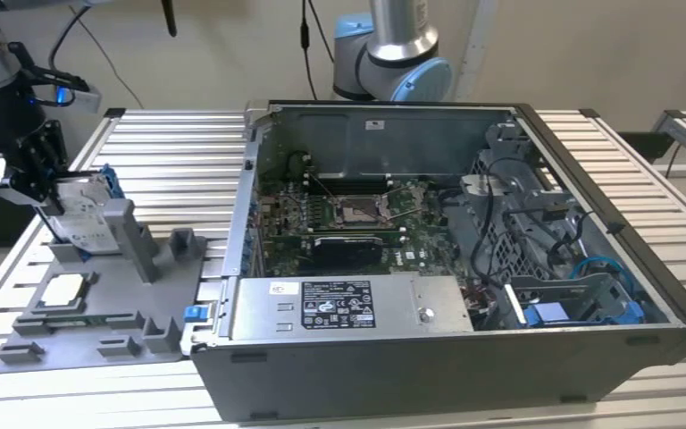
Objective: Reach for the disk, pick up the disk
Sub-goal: 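Pick up the disk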
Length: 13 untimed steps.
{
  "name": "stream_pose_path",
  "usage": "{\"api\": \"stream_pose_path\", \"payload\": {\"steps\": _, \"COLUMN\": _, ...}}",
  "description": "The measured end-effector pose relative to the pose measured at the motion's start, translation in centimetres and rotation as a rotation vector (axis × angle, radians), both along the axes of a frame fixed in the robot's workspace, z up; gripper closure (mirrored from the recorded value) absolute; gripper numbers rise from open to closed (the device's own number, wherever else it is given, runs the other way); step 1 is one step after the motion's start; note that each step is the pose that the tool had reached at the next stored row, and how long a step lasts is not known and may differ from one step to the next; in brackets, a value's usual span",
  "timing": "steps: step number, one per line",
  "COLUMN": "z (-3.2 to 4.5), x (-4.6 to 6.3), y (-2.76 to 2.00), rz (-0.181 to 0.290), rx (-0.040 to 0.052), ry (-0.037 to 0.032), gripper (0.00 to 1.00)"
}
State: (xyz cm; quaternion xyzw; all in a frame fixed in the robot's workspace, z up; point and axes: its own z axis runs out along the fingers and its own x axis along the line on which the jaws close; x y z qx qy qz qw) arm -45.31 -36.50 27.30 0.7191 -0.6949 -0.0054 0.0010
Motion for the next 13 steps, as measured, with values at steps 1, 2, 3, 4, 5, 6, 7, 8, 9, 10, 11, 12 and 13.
{"api": "stream_pose_path", "payload": {"steps": 1, "z": 0.02, "x": 0.0, "y": 0.0, "rz": 0.0, "rx": 0.0, "ry": 0.0, "gripper": 1.0}}
{"api": "stream_pose_path", "payload": {"steps": 2, "z": 0.03, "x": 0.0, "y": 0.0, "rz": 0.0, "rx": -0.0001, "ry": 0.0002, "gripper": 1.0}}
{"api": "stream_pose_path", "payload": {"steps": 3, "z": 0.04, "x": 0.0, "y": 0.0, "rz": 0.0, "rx": -0.0001, "ry": 0.0004, "gripper": 1.0}}
{"api": "stream_pose_path", "payload": {"steps": 4, "z": 0.04, "x": 0.0, "y": 0.0, "rz": 0.0, "rx": -0.0001, "ry": 0.0003, "gripper": 1.0}}
{"api": "stream_pose_path", "payload": {"steps": 5, "z": 0.04, "x": 0.0, "y": 0.0, "rz": 0.0, "rx": -0.0002, "ry": 0.0003, "gripper": 1.0}}
{"api": "stream_pose_path", "payload": {"steps": 6, "z": 0.05, "x": 0.0, "y": 0.0, "rz": 0.0, "rx": -0.0007, "ry": 0.0002, "gripper": 1.0}}
{"api": "stream_pose_path", "payload": {"steps": 7, "z": 0.06, "x": 0.0, "y": 0.0, "rz": 0.0, "rx": -0.0015, "ry": 0.0003, "gripper": 1.0}}
{"api": "stream_pose_path", "payload": {"steps": 8, "z": 0.06, "x": -0.01, "y": 0.0, "rz": 0.0, "rx": -0.0017, "ry": 0.0004, "gripper": 1.0}}
{"api": "stream_pose_path", "payload": {"steps": 9, "z": 0.06, "x": -0.01, "y": 0.0, "rz": 0.0, "rx": -0.001, "ry": 0.0005, "gripper": 1.0}}
{"api": "stream_pose_path", "payload": {"steps": 10, "z": 0.06, "x": 0.0, "y": 0.0, "rz": 0.0, "rx": 0.0007, "ry": 0.0003, "gripper": 1.0}}
{"api": "stream_pose_path", "payload": {"steps": 11, "z": 0.06, "x": 0.0, "y": 0.0, "rz": 0.0, "rx": 0.0009, "ry": 0.0004, "gripper": 1.0}}
{"api": "stream_pose_path", "payload": {"steps": 12, "z": 0.06, "x": 0.0, "y": 0.01, "rz": 0.0, "rx": 0.001, "ry": 0.0003, "gripper": 1.0}}
{"api": "stream_pose_path", "payload": {"steps": 13, "z": 0.06, "x": 0.0, "y": 0.0, "rz": 0.0, "rx": 0.001, "ry": 0.0002, "gripper": 1.0}}
